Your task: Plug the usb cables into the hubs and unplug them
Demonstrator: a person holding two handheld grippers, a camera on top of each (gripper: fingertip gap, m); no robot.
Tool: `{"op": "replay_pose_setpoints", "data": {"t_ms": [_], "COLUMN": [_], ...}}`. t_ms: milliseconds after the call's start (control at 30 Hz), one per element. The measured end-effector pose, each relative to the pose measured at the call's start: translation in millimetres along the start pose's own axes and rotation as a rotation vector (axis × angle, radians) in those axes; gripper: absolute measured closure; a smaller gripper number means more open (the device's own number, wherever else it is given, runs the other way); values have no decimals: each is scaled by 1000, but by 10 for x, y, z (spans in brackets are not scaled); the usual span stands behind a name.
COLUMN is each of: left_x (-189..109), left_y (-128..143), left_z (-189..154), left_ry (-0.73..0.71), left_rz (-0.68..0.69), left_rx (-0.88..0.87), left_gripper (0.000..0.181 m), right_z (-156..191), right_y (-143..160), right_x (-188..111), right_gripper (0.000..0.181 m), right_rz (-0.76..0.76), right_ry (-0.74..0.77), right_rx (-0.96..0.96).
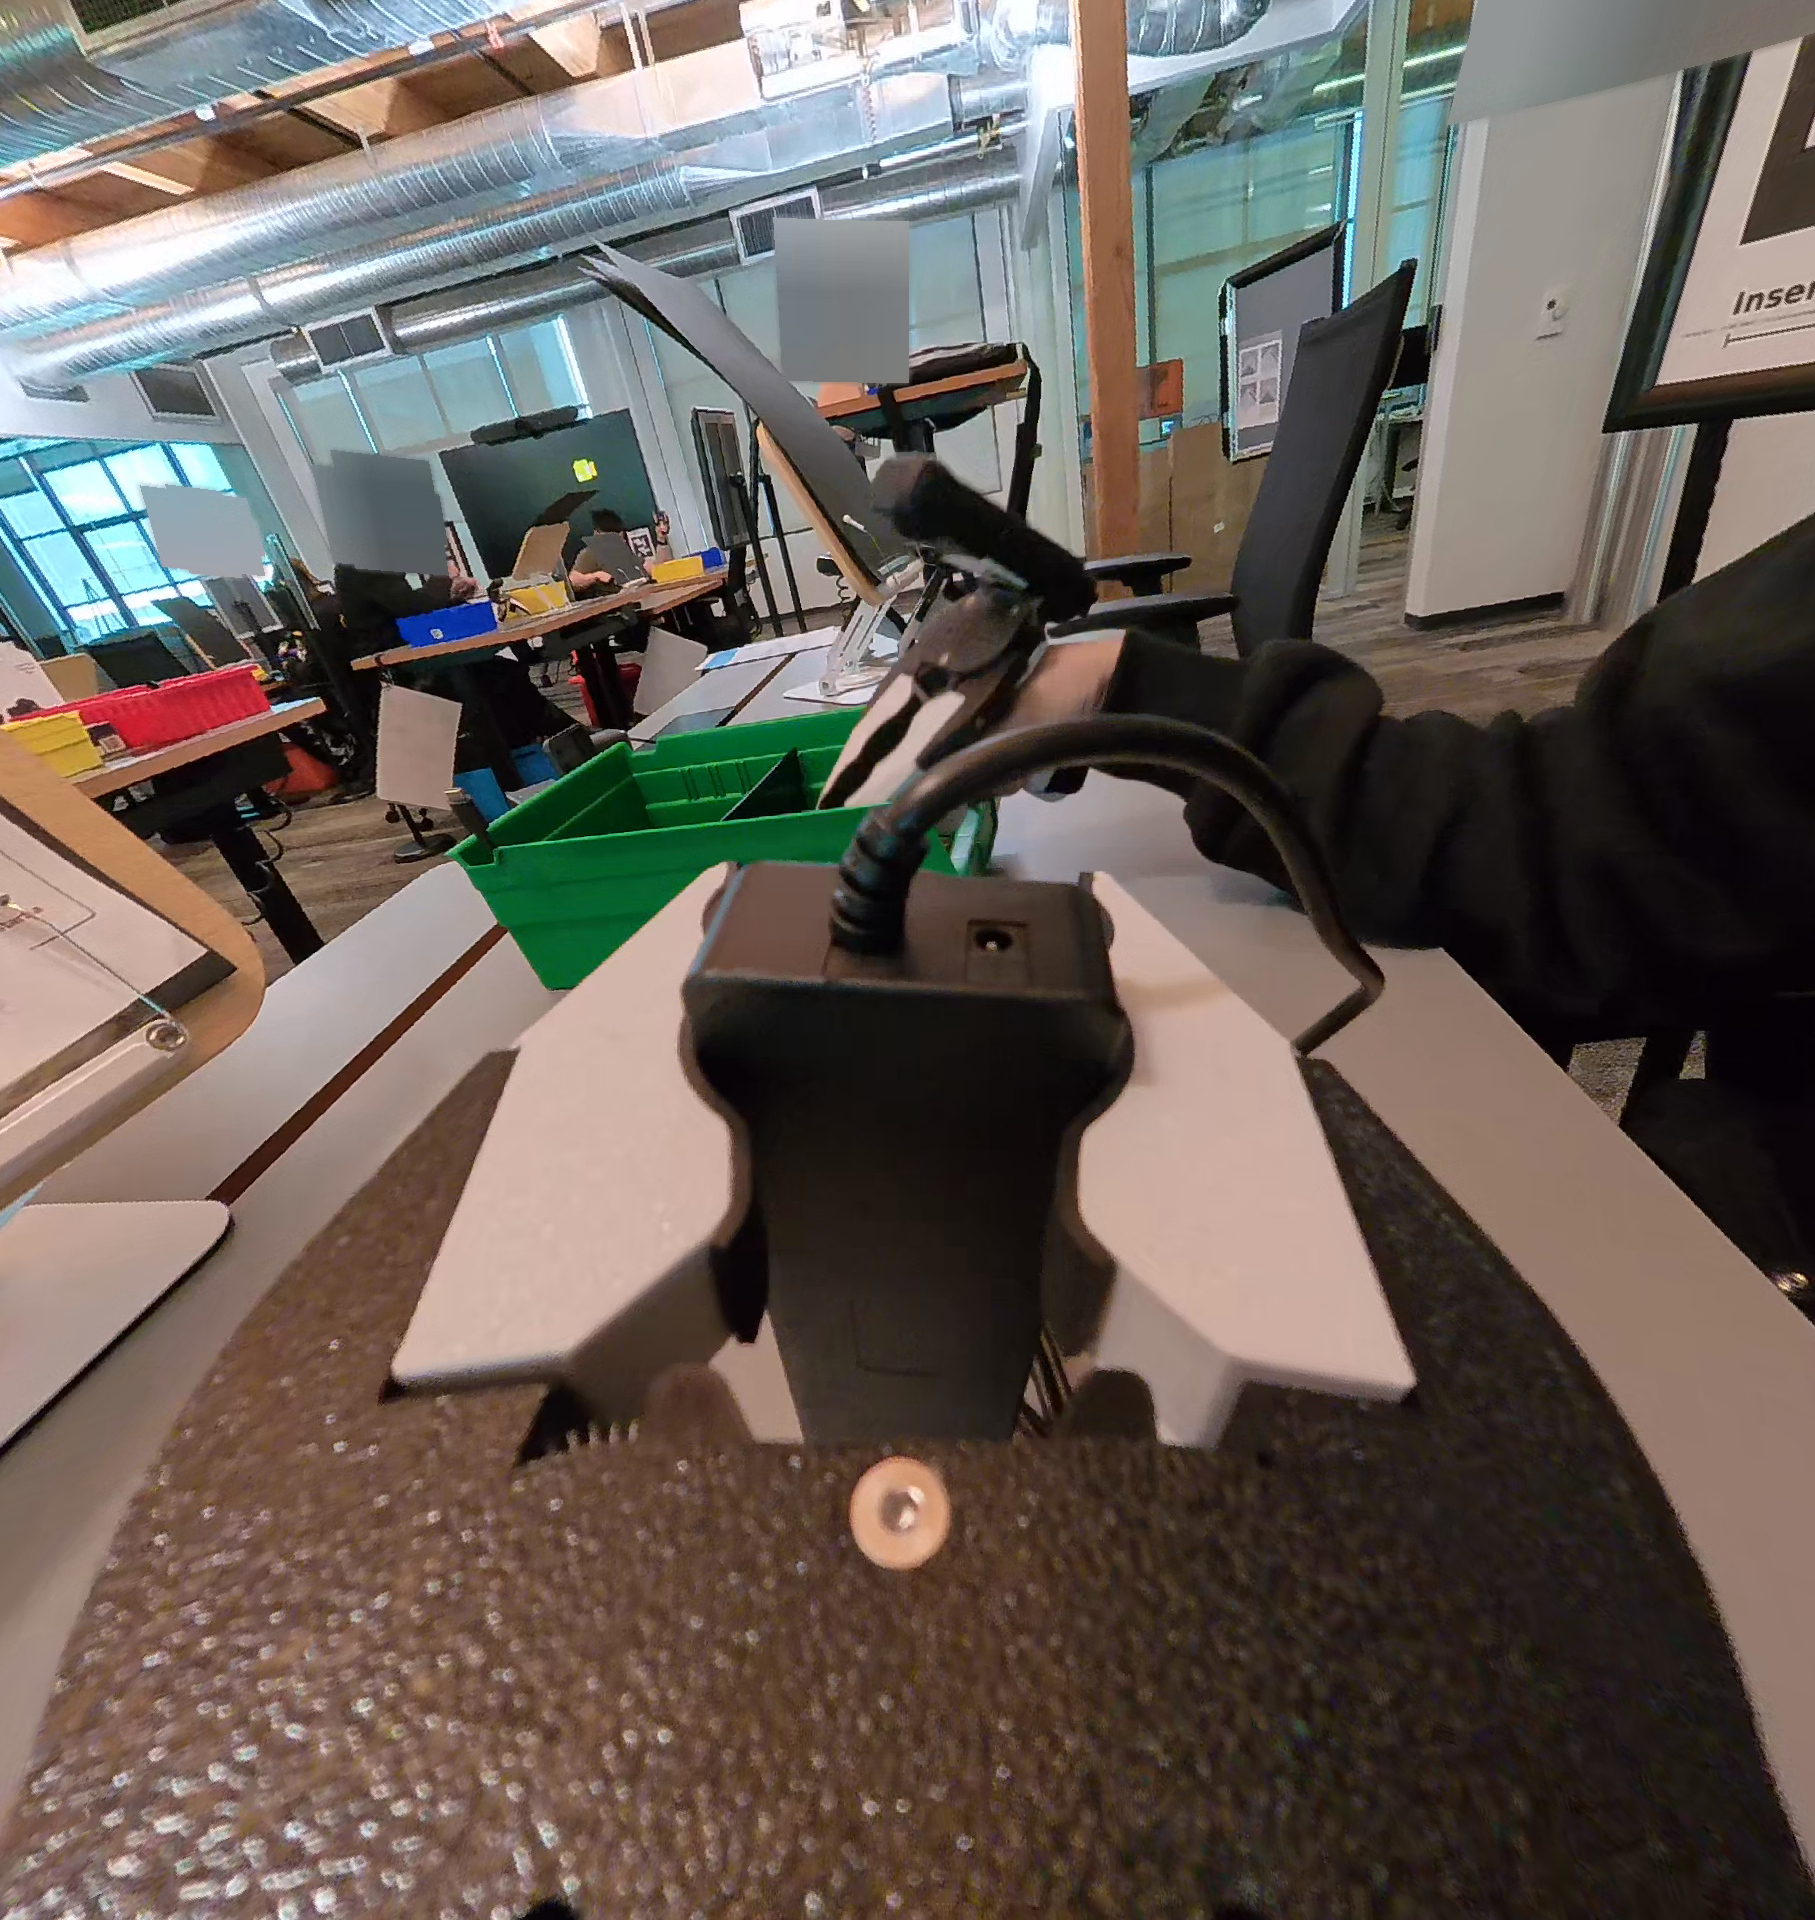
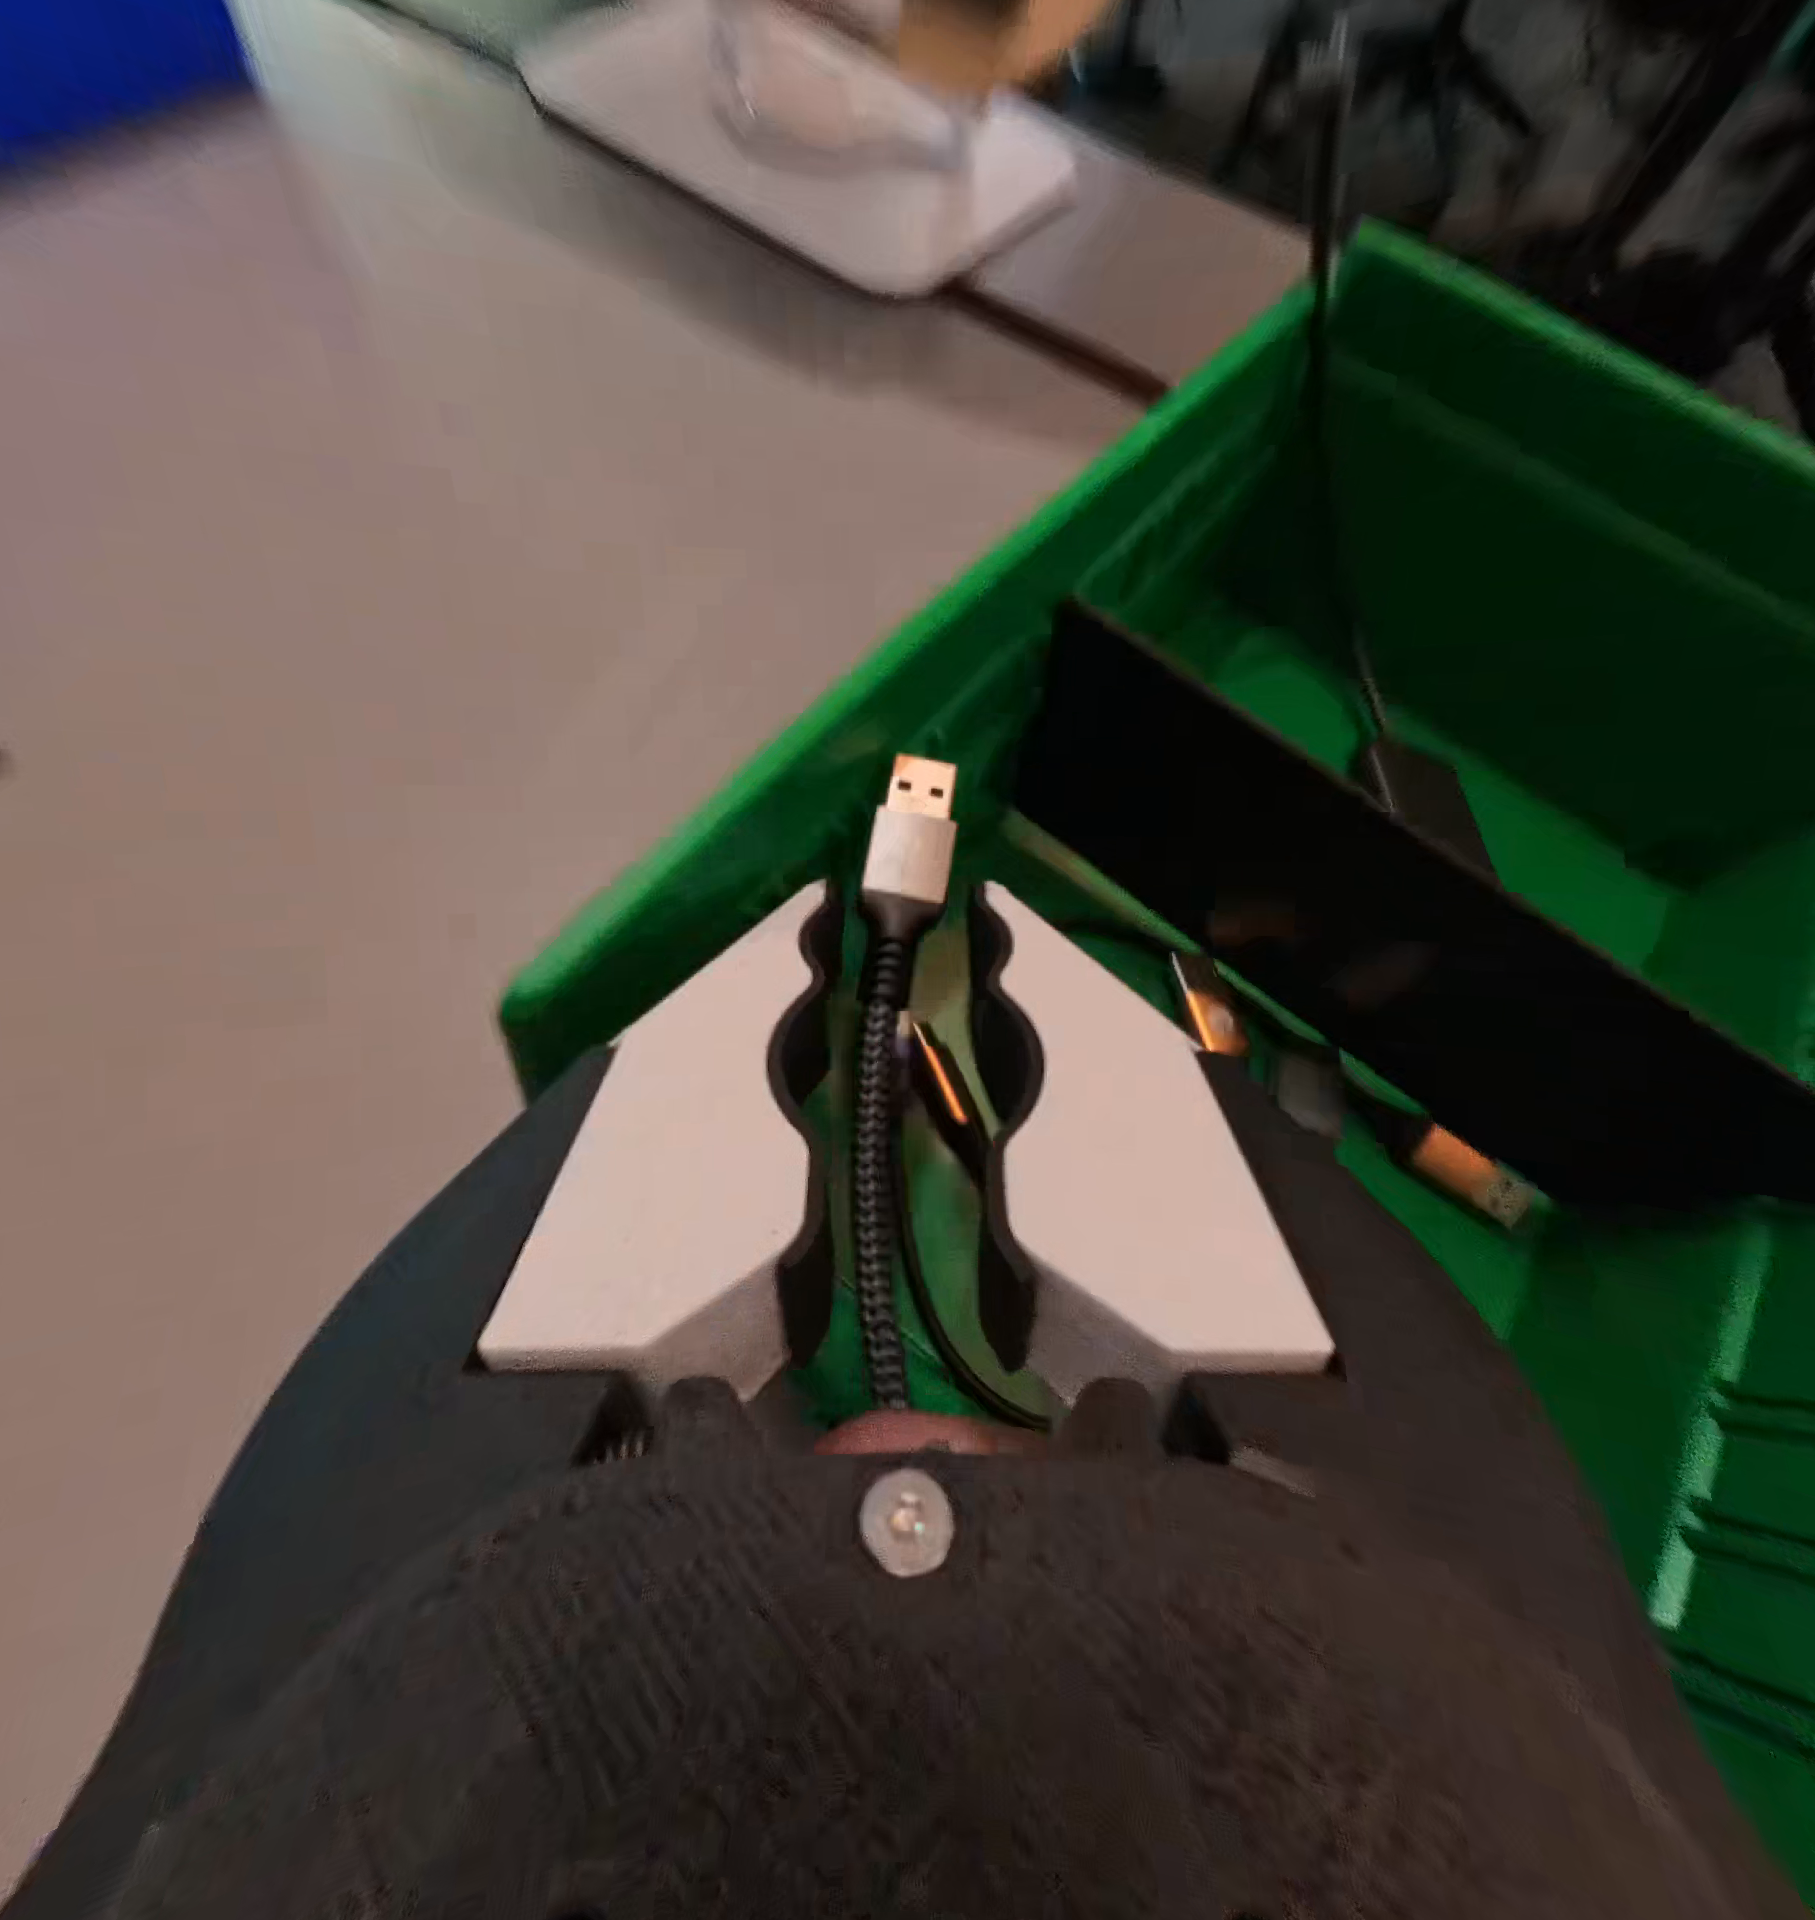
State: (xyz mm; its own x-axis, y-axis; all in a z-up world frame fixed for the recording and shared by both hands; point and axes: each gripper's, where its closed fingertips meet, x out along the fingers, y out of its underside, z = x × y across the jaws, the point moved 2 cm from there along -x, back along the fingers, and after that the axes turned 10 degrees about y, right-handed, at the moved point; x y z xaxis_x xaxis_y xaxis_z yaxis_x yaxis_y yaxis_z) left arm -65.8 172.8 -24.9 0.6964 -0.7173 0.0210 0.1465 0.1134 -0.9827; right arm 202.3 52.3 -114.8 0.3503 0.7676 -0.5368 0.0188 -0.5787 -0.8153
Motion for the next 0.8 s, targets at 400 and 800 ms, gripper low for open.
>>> {"op": "replay_pose_setpoints", "data": {"t_ms": [400,800], "left_x": [21,152], "left_y": [-87,-332], "left_z": [-30,-241], "left_ry": [17,91], "left_rz": [-58,-110], "left_rx": [-4,48], "left_gripper": [121,121], "right_z": [307,2619], "right_y": [-956,-1106], "right_x": [-989,-397], "right_gripper": [97,95], "right_rz": [-545,-469], "right_ry": [-242,-584], "right_rx": [127,-397]}}
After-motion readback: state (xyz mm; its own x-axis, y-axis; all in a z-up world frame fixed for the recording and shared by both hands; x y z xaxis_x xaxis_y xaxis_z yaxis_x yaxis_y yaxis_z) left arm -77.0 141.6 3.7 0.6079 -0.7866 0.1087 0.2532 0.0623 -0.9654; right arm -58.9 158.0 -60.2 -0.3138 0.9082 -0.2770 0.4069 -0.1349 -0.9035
